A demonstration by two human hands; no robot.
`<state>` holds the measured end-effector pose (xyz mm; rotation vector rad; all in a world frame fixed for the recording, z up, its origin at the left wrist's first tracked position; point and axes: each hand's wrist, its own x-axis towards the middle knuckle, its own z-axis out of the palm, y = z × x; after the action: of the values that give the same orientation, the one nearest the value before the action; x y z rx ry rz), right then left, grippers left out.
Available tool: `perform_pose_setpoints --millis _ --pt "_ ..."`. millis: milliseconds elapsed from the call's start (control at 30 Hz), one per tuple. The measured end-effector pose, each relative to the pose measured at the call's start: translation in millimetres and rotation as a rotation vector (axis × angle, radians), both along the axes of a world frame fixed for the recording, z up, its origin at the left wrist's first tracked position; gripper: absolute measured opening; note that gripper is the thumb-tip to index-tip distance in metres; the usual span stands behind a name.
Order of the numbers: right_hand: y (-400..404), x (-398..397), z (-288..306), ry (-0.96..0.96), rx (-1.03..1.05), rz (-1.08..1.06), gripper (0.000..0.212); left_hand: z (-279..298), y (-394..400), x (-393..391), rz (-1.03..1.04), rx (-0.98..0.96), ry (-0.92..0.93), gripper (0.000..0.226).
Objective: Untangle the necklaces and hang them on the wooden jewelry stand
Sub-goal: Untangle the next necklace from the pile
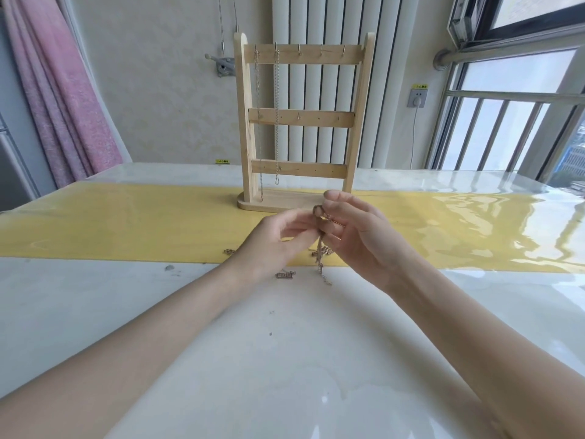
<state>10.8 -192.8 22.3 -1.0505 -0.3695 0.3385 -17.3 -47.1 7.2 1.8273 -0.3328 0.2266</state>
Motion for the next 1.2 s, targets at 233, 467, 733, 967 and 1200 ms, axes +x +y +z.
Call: perform_pose_setpoints --millis 233,467,733,967,1200 --pt "-0.2 -1.8 2.3 -0.002 -0.006 0.032 0.02 0.8 0.1 -1.1 -0.003 -0.059 0.022 0.012" --pt "-1.2 -0.5 1.7 0.0 -0.002 0.046 0.018 1.9 -3.2 -2.4 0.051 -0.051 -0.079 0.016" --pt "-5.2 3.9 -0.6 -0.112 -0.163 0.016 0.019 7.0 0.6 -1.5 0.095 -0.18 -0.055 0.016" --pt "3.6 -1.7 -7.8 -0.447 -0.627 -0.179 0.017 7.1 11.5 1.1 0.21 0.095 -0.174 0.017" --pt "-7.7 2.8 -4.8 -0.184 -0.42 -0.238 0.013 14.8 9.8 -3.0 0.106 -0.092 0.007 0.012"
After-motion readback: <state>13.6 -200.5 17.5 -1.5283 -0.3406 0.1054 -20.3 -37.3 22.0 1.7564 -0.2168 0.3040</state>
